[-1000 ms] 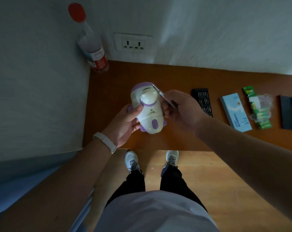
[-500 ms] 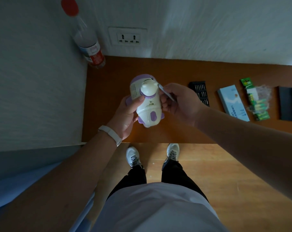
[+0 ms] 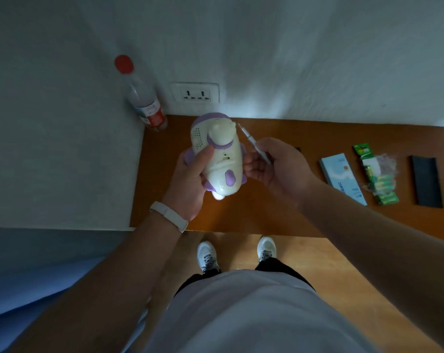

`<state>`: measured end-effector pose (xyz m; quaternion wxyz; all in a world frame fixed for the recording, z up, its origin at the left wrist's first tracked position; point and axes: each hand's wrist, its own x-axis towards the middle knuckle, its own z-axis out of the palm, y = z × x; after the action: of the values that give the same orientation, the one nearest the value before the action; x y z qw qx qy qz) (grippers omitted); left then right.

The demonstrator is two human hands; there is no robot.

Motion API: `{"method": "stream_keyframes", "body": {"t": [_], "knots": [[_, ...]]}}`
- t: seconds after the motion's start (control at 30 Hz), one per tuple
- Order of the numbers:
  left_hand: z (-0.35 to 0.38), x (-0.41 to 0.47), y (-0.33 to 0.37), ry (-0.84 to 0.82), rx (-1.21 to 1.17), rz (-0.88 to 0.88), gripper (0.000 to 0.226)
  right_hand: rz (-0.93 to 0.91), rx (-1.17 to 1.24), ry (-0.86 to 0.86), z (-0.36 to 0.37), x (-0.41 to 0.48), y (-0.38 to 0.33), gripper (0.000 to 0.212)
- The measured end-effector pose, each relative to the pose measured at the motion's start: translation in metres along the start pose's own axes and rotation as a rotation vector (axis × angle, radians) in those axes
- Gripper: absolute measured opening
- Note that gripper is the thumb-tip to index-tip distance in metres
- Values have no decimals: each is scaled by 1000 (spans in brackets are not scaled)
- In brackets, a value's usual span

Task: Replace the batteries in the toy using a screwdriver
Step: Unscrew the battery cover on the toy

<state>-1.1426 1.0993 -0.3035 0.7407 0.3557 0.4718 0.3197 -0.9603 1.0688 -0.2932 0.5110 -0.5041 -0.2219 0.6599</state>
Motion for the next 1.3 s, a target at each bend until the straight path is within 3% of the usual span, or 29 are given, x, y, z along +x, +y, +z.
{"method": "stream_keyframes", "body": {"t": [0.1,0.43,0.63,0.77,1.0,1.3], "knots": [[15,-6,14,-19,1,62,51,-38,-41,4,-7,-13,-22,23],[88,-32,61,62,119,303,64,-148,-216,-81,-38,-60,-91,18],[123,-48,65,242,92,383,85,-348,-647,-41,-71,-92,-125,22],[141,-55,66,281,64,452,86,-498,-831,-26,-84,-106,-146,13],[160,-75,67,330,33,514,86,-658,-920,-101,-91,-128,-168,17],[171,-92,63,406,54,590,87,-800,-1111,-180,-89,-146,-189,4]]}}
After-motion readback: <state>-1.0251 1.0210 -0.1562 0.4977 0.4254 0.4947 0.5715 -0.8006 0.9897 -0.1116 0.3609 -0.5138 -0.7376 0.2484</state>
